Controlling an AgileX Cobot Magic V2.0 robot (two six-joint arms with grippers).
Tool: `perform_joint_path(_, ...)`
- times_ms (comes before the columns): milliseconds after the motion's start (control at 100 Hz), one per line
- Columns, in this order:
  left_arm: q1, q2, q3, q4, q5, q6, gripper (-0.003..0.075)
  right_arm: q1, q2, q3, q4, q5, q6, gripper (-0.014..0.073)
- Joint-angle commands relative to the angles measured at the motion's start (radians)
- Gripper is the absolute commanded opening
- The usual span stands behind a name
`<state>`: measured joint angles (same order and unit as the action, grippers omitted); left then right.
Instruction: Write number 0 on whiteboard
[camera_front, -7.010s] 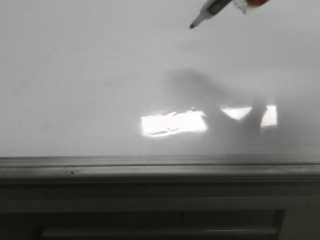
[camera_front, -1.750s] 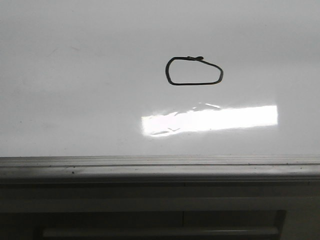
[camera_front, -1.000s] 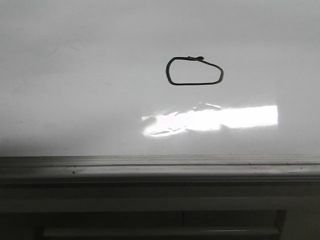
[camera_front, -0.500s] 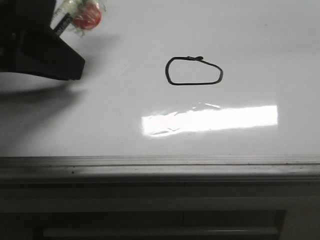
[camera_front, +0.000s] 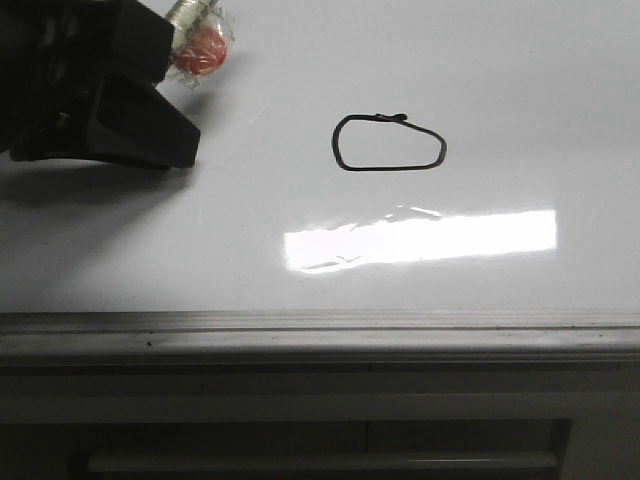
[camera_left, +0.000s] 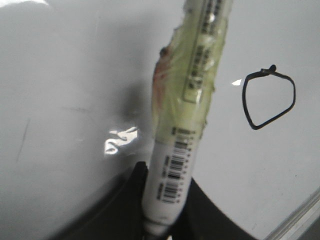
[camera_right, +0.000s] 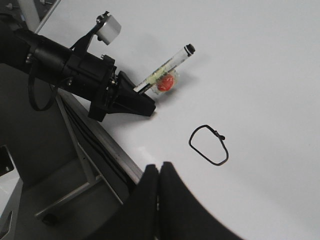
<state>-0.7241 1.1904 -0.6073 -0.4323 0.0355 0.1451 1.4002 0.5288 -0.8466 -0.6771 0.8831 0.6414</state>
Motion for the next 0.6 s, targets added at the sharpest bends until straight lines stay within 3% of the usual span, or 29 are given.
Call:
perform_joint_path(0,0.004,0.007,-0.017,-0.023,-0.041,-0.007,-0.0019,-0.001,0.007,-0.023,-0.043,-0.07,0.004,-0.0057)
perform_joint_path(150,0.004,0.007,-0.017,-0.055,-0.041,-0.007,0.0008,-0.001,0.007,-0.023,-0.043,-0.07,0.004,-0.0057)
perform_joint_path(410,0.004,0.007,-0.017,-0.062,-0.036,-0.007,0.0292,-0.001,0.007,-0.023,-0.043,-0.075,0.004,-0.0057)
perform_joint_path(590,0.004,0.008,-0.017,-0.062,-0.026,-0.007,0.0318,-0.001,0.007,-0.023,-0.043,-0.077,0.004,-0.0057)
